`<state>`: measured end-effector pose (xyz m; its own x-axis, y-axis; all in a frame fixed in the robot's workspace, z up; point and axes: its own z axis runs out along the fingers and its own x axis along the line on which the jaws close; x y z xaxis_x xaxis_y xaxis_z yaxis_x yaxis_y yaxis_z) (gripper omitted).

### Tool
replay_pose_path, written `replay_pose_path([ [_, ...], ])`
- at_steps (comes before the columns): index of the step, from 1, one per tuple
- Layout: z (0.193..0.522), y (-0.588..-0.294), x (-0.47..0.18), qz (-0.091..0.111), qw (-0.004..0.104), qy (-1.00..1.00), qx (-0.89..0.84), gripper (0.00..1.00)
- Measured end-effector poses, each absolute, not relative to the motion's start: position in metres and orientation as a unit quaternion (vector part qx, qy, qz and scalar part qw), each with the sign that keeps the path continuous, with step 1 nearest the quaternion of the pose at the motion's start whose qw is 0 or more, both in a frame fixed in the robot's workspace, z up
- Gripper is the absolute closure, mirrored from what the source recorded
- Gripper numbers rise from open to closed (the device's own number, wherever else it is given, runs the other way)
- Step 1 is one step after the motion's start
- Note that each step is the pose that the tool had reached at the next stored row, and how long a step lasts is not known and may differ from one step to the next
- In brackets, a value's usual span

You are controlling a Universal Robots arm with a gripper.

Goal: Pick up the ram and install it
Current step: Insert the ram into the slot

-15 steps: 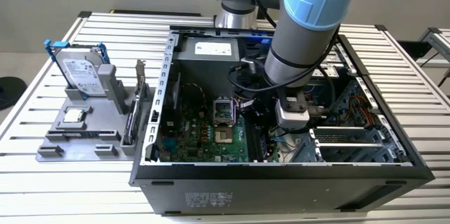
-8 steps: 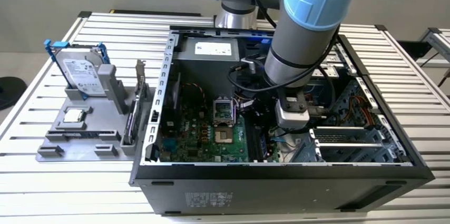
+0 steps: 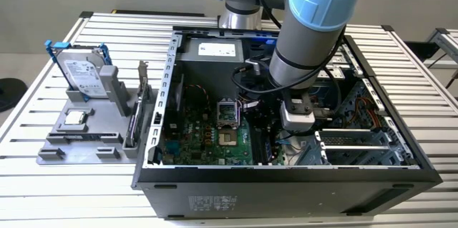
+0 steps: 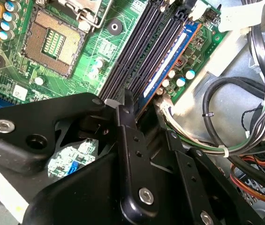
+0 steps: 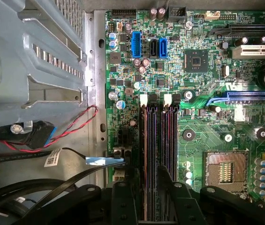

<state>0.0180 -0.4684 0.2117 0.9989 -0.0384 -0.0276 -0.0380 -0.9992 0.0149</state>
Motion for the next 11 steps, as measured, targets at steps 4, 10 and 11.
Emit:
replay_pose_path([
  [4, 0.213, -0.468, 0.018, -0.014, 0.007, -0.019, 1.000, 0.00],
  [10, 0.232, -0.468, 0.018, -0.014, 0.007, -0.019, 1.000, 0.00],
  [11, 0.237, -0.468, 0.018, -0.014, 0.007, -0.019, 1.000, 0.00],
])
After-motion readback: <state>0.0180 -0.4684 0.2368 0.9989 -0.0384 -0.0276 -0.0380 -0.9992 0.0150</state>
